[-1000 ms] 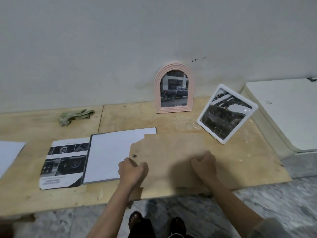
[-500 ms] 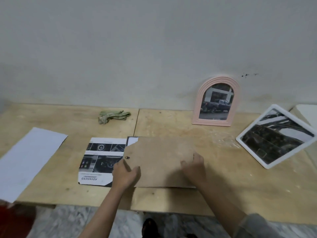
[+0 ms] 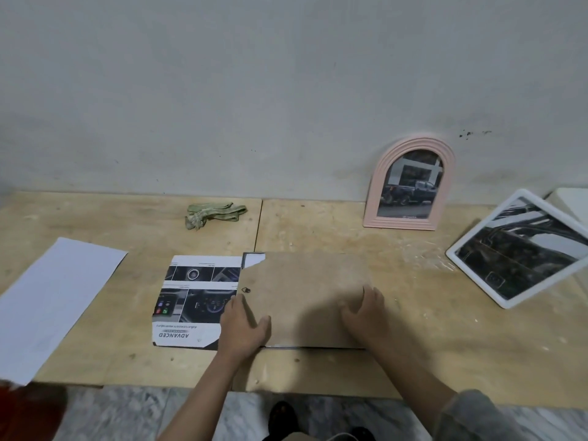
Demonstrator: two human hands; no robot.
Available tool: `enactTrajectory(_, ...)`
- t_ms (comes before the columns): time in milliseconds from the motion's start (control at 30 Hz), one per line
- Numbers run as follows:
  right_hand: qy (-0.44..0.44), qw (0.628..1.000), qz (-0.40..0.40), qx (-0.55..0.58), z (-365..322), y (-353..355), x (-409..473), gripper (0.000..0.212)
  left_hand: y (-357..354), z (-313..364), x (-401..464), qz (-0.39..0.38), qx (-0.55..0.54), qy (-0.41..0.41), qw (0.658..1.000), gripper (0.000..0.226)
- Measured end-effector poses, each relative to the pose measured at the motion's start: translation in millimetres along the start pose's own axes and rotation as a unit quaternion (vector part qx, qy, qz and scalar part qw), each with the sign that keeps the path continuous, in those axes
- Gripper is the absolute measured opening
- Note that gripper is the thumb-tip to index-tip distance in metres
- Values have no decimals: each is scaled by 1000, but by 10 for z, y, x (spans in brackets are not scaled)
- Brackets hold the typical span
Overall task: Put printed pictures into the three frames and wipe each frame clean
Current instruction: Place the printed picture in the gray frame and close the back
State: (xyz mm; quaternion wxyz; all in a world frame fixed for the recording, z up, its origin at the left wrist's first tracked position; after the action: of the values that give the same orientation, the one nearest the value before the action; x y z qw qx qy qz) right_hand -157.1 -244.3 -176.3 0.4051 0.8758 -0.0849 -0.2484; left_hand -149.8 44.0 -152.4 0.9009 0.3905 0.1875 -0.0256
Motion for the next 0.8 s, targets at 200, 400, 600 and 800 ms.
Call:
enactTrajectory(200, 14, 997, -25, -75, 31, -90, 17, 89, -86, -32, -40, -8, 38, -24, 999, 88)
enactTrajectory(400, 34, 990, -42, -131, 2, -113, 2, 89, -181, -54, -70, -48, 111, -22, 992, 92)
enactTrajectory(600, 70, 989, -26, -126, -52, -99, 4, 81, -141, -28, -64, -37, 104, -4, 994, 93)
enactTrajectory(800, 80, 967, -80, -230, -30, -243, -11, 81, -70, -54, -33, -5, 126, -23, 992, 86)
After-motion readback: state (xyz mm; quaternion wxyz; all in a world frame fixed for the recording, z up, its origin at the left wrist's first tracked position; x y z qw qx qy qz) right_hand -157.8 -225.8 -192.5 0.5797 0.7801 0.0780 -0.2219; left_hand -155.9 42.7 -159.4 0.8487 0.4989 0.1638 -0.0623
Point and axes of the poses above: each hand's wrist, its own x-axis towards the middle knuckle, its own y-axis out of the back of the hand, z = x × y, the point moved 7 cm from there along x, towards the middle knuckle, and after that the axes turned 3 degrees about -z, right-handed, at the moved point
